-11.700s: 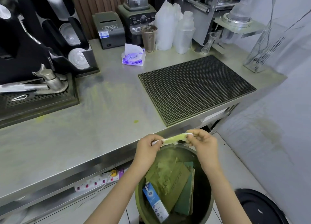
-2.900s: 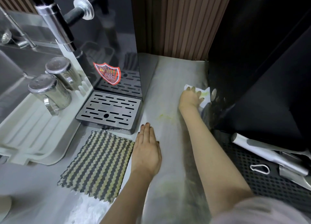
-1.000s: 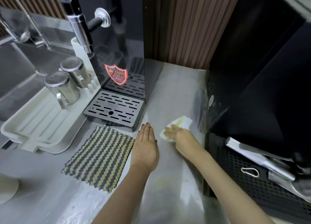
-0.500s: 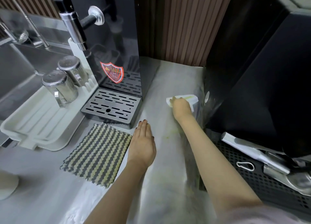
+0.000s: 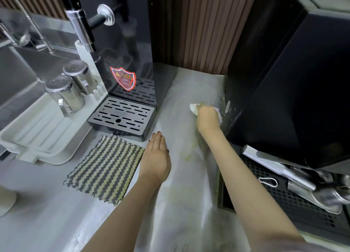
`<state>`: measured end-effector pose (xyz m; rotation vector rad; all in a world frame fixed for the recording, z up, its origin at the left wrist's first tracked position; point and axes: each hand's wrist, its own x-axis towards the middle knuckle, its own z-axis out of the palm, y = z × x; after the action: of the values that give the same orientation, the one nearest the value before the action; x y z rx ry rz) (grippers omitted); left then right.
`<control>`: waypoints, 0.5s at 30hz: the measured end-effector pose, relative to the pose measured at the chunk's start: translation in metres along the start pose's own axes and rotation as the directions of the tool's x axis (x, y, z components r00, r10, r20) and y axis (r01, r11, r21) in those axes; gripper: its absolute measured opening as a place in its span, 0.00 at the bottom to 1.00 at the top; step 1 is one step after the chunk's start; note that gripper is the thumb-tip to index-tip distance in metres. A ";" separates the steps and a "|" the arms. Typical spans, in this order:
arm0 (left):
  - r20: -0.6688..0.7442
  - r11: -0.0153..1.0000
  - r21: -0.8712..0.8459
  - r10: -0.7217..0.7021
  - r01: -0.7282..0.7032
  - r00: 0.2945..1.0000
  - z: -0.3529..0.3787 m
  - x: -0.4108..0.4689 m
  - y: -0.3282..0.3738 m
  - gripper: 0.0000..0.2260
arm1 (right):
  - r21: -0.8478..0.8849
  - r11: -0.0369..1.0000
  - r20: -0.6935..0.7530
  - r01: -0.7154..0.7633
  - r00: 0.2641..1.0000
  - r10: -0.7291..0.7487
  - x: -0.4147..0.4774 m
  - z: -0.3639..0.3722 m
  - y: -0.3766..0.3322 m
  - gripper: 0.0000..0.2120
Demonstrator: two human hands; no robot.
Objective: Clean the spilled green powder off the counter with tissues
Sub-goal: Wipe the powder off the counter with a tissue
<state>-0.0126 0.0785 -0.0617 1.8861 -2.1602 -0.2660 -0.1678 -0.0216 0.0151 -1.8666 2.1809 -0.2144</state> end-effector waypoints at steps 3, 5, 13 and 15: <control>-0.002 1.000 -0.001 -0.003 0.003 1.000 0.000 -0.001 0.000 0.23 | -0.039 0.997 0.059 -0.064 0.996 0.066 0.014 0.018 0.005 0.15; -0.006 1.000 -0.004 0.000 0.000 1.000 -0.001 -0.001 0.000 0.23 | -0.044 0.999 0.045 -0.003 0.999 0.005 -0.002 0.025 0.005 0.16; -0.040 0.997 -0.048 0.065 -0.067 0.997 -0.009 -0.020 -0.002 0.24 | 0.013 0.981 0.267 0.194 0.945 -0.191 -0.133 0.026 0.011 0.16; -0.041 0.997 -0.043 0.068 -0.069 0.997 -0.015 -0.036 -0.006 0.26 | 0.025 0.982 0.165 0.186 0.968 -0.188 -0.121 0.010 0.008 0.17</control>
<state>0.0019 0.1143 -0.0515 1.7749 -2.1699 -0.2592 -0.1555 0.0994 0.0161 -2.0082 1.8931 -0.0985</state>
